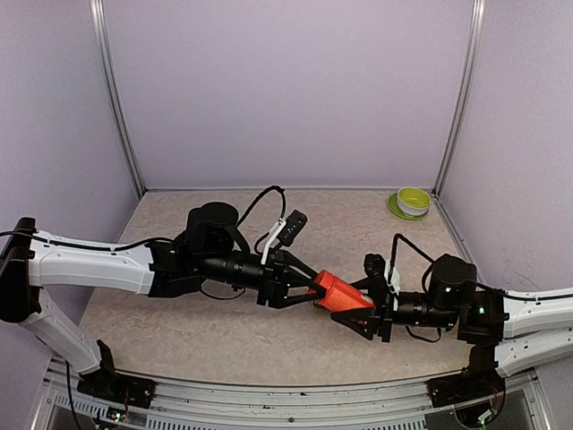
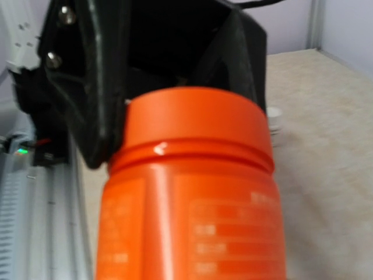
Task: Sort the pills into containers
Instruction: Screw the lid of the pill bottle onto the pill bottle.
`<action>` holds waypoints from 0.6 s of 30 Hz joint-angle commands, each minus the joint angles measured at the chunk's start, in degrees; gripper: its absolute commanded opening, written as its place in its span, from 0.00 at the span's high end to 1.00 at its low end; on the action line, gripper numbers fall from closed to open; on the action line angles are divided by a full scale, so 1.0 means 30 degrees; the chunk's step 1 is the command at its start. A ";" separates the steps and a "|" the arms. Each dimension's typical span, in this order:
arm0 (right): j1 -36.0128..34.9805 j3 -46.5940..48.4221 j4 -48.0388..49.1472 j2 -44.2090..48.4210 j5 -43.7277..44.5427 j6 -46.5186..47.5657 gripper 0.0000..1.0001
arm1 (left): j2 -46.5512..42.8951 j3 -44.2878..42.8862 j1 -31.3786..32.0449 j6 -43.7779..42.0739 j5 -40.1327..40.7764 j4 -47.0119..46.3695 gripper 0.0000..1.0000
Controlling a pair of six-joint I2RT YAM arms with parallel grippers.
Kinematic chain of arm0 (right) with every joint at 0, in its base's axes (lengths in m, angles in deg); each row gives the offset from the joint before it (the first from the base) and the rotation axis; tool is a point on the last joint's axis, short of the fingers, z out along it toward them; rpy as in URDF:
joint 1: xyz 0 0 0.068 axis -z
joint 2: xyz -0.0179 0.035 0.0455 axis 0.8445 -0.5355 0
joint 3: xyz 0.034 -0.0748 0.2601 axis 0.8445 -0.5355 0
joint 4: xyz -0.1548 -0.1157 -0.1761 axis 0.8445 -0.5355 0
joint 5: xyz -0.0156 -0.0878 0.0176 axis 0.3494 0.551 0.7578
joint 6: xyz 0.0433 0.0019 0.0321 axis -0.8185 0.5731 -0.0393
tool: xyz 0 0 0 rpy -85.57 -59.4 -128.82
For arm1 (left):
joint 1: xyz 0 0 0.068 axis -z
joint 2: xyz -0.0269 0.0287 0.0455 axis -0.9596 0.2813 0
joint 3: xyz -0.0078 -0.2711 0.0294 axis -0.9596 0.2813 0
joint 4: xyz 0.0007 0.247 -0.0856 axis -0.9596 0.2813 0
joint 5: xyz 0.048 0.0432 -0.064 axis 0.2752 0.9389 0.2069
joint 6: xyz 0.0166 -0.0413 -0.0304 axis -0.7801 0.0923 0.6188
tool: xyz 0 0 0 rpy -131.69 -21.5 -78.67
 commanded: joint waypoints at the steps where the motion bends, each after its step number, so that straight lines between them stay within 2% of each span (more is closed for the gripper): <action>1: -0.0054 0.0503 0.0810 -0.0298 -0.1861 -0.3365 0.84 | -0.0430 0.0098 0.0448 -0.2806 -0.2338 -0.0901 0.77; 8: -0.0054 0.0264 0.1190 -0.0016 -0.3085 -0.6407 0.79 | -0.0953 0.0090 0.0895 -0.5581 -0.3061 0.0339 0.78; 15: -0.0054 0.0533 0.1601 -0.0754 -0.4292 -0.8937 0.78 | -0.1645 0.0178 0.1736 -0.7468 -0.3217 0.0862 0.83; 18: -0.0054 0.0536 0.1960 -0.1061 -0.4492 -0.9537 0.77 | -0.1941 0.0214 0.1996 -0.8030 -0.2724 0.1081 0.88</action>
